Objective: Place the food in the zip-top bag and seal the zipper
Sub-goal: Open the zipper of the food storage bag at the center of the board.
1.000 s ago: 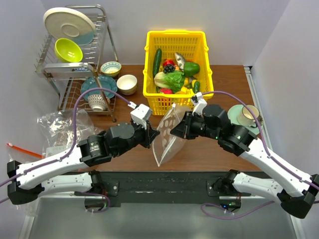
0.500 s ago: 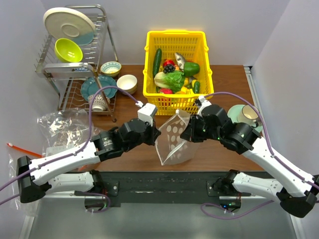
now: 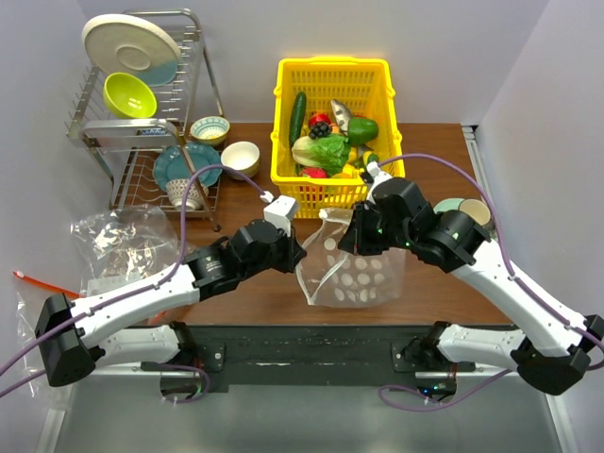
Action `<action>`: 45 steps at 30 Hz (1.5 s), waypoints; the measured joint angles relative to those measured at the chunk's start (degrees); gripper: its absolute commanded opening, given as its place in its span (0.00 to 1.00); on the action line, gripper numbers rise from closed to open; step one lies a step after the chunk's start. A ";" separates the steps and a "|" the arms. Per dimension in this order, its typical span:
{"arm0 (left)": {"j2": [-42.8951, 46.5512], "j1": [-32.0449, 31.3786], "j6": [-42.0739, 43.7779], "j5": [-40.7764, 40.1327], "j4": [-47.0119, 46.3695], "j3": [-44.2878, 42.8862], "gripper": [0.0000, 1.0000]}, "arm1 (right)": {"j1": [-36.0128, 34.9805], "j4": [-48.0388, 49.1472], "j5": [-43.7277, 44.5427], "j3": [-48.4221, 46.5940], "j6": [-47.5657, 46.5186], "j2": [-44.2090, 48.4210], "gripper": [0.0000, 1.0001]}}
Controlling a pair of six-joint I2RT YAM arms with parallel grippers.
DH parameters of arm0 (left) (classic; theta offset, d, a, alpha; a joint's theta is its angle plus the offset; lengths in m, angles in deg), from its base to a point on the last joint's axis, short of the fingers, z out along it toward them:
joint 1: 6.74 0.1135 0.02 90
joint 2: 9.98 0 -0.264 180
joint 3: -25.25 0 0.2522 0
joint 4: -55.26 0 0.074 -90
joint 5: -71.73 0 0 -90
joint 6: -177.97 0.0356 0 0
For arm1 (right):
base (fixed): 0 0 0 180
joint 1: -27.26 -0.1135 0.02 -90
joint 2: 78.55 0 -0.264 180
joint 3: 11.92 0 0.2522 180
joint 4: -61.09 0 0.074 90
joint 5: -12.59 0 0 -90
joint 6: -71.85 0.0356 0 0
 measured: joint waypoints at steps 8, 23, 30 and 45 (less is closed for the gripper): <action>1.92 0.00 0.13 1.09 1.81 -0.24 0.00 | 0.00 7.17 -7.04 5.57 0.46 -1.84 0.00; 13.99 0.00 -1.53 -13.46 37.05 -16.59 0.00 | -7.72 39.54 -25.97 5.35 9.73 -25.22 0.01; 13.97 0.00 -1.97 -17.22 42.73 -18.43 0.00 | -8.33 52.09 -28.09 8.50 13.94 -26.86 0.10; 12.28 0.02 -1.90 -12.87 21.22 3.32 0.00 | -8.31 43.50 -11.63 24.00 8.59 -17.18 0.27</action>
